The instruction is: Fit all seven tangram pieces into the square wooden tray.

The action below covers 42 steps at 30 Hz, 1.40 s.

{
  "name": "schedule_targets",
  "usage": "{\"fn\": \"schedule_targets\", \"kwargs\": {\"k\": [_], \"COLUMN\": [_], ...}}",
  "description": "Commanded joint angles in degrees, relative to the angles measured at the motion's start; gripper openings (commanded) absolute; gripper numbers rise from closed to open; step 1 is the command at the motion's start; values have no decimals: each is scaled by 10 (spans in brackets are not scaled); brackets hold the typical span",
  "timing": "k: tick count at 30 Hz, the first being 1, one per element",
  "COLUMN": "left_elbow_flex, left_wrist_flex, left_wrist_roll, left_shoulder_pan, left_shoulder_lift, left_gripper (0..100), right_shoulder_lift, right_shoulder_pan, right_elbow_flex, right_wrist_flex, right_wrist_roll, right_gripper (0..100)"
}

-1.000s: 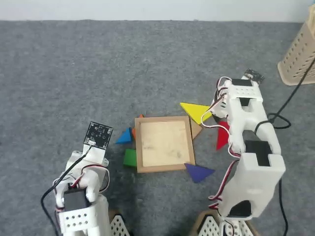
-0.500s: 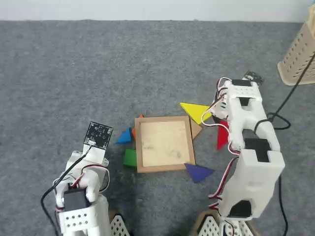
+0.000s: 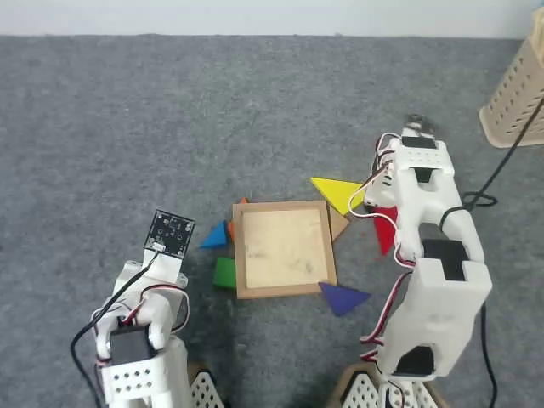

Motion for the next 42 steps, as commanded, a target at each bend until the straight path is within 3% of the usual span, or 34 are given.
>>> {"fn": "schedule_targets", "kwargs": {"k": [1,7,14,21,31,42], "left_elbow_flex": [-4,-4,-4,-4,-4,-4], "left_wrist_flex": [-1,-1,-1,-1,-1,-1], "left_wrist_roll": [-4,-4,-4,-4,-4,-4], "left_shoulder_pan": [-1,-1,-1,-1,-1,-1], "left_shoulder_lift": [-11,-11,-11,-11,-11,-11], "left_gripper": [13,13,13,13,13,13], "right_shoulder_lift": [-54,-103,-173,-201,7,118], "right_shoulder_pan": [-9,-50,-99,-102,-169,-142], "right_elbow_flex": [-18,-18,9,-4,-156,-215], "right_wrist_flex": [7,30,52,29,39,40], "right_wrist_roll": [81,192,255,177,99,80], "right_gripper": [53,49,48,65,277,281]}}
